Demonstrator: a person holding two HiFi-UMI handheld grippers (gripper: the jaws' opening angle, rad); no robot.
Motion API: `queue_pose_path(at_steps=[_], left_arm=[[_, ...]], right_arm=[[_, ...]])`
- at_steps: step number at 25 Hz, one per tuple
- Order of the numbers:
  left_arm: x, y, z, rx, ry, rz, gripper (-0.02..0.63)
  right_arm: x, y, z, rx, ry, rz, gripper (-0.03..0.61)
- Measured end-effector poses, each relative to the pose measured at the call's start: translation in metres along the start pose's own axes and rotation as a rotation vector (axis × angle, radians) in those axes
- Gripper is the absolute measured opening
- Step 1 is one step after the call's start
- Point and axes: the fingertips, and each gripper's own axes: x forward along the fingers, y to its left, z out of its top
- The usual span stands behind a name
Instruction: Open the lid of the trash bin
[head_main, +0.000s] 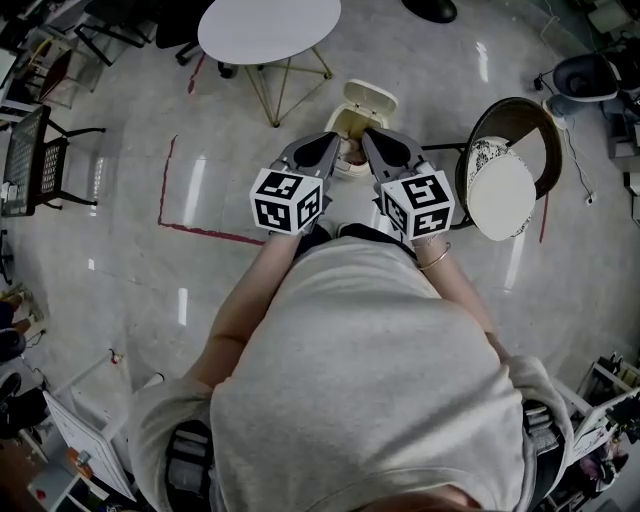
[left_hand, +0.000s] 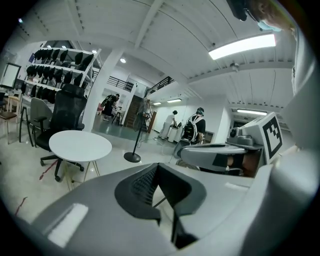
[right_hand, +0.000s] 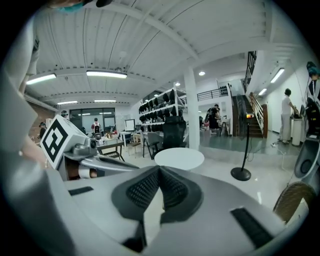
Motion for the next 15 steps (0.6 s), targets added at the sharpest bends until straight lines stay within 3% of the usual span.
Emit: queue_pose_path(at_steps=[15], left_arm=[[-0.006,-0.003,-0.006,0.022,-0.015,0.02,0.008]], right_arm=[[0.003,0.015,0.002,-0.008,-0.002,0.031,0.006]])
